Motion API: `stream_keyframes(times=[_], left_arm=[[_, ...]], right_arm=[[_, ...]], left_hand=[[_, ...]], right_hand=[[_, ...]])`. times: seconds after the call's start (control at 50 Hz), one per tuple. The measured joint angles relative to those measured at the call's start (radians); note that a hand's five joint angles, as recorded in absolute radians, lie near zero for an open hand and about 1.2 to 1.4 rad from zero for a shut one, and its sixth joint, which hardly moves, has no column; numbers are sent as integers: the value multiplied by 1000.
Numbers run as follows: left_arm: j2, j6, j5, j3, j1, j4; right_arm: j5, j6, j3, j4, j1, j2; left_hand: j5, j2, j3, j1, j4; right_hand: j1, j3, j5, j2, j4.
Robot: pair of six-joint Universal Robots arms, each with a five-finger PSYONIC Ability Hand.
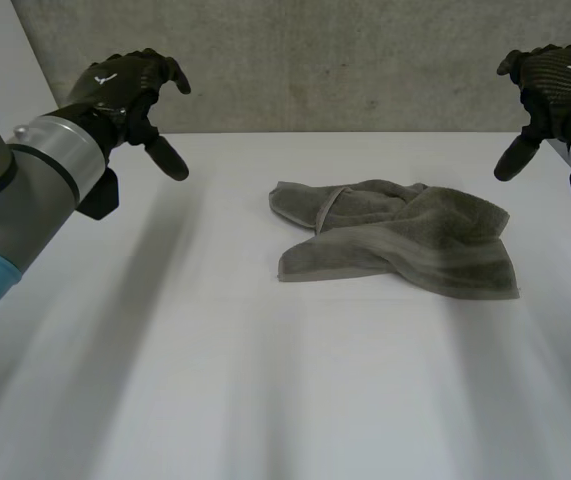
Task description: Fold the towel.
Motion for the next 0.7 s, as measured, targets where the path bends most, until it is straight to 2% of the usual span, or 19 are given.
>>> stream_keyframes(times=[0.14, 0.7], left_arm=[[22, 27, -23, 10, -3, -43], [24, 36, -33, 8, 0, -40]], right_arm=[[6, 6, -4, 6, 5, -2], [2, -2, -5, 17, 4, -25]], left_hand=[[0, -1, 0, 0, 0], [0, -1, 0, 0, 0]], right_hand=[[0, 0, 0, 0, 0], [0, 0, 0, 0, 0]])
